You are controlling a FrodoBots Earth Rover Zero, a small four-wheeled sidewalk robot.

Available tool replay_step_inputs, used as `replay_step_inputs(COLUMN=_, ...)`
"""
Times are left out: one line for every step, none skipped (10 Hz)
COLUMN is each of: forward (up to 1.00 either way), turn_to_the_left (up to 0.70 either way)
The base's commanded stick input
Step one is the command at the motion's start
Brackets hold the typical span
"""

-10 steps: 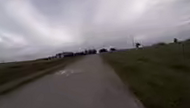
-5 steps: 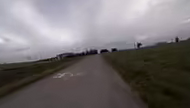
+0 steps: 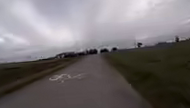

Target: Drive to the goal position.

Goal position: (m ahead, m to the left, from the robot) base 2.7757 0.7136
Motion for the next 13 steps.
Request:
replay_step_inputs(forward=0.70, turn_to_the_left=0.00)
replay_step_inputs(forward=0.70, turn_to_the_left=0.00)
replay_step_inputs(forward=0.70, turn_to_the_left=0.00)
replay_step_inputs(forward=0.70, turn_to_the_left=0.00)
replay_step_inputs(forward=0.70, turn_to_the_left=0.00)
replay_step_inputs(forward=0.70, turn_to_the_left=0.00)
replay_step_inputs(forward=0.70, turn_to_the_left=0.00)
replay_step_inputs(forward=0.70, turn_to_the_left=0.00)
replay_step_inputs(forward=0.70, turn_to_the_left=0.00)
replay_step_inputs(forward=0.70, turn_to_the_left=0.00)
replay_step_inputs(forward=0.70, turn_to_the_left=0.00)
replay_step_inputs(forward=0.70, turn_to_the_left=0.00)
replay_step_inputs(forward=0.70, turn_to_the_left=0.00)
